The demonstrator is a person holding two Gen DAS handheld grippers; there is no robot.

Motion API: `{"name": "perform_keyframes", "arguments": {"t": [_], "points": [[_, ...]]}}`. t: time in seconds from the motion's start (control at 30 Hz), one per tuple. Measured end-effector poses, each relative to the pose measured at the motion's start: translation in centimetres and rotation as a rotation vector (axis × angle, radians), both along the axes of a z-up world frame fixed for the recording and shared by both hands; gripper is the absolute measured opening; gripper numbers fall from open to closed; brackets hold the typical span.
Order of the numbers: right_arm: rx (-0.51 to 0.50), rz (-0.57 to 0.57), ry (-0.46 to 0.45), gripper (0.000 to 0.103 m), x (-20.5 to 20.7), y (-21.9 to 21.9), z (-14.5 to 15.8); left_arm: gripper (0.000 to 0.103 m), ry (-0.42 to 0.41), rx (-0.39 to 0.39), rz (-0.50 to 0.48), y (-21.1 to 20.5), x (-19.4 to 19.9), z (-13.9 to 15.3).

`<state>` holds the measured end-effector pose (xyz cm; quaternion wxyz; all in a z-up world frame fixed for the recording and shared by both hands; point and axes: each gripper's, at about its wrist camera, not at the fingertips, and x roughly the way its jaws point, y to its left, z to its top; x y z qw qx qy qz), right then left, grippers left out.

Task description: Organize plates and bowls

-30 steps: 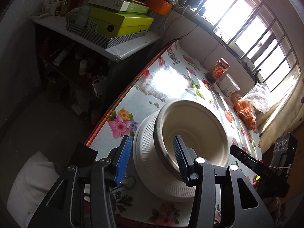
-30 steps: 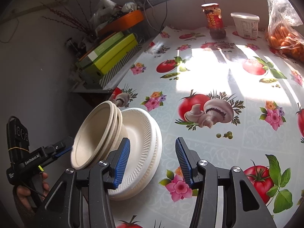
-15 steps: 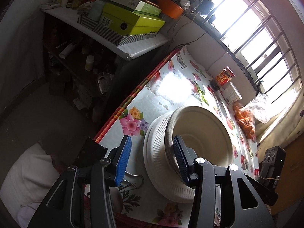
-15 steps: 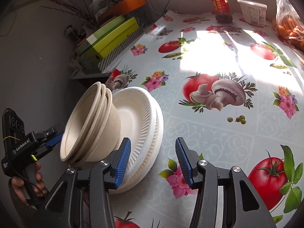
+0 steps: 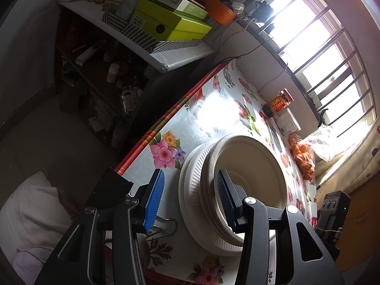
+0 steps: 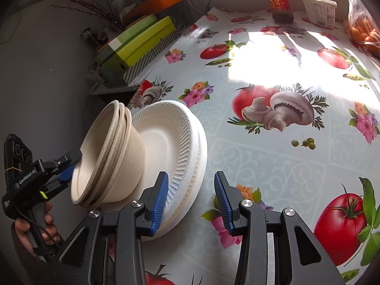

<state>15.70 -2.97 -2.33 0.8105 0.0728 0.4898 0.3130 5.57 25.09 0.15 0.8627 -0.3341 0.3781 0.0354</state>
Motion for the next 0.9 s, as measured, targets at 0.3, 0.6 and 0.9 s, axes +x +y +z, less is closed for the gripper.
{"name": "perform_keyframes", "arguments": {"t": [0.3,0.6,0.9], "points": [[0.001,-0.002,-0.004,0.04,-0.1,0.0,0.1,0.047,-0.017,-0.015,-0.089,-2.6,1.5,0.6],[-0.006,-0.016,-0.001,0.04,0.0,-0.2,0.0,0.047,-0.023,0.02,-0.135,-4.4,2.5,1.3],[0.0,-0.018,0.006,0.04,-0.1,-0.2,-0.1,0.047,-0.101,0.138,-0.101,-3.3,0.6,4.1]]}}
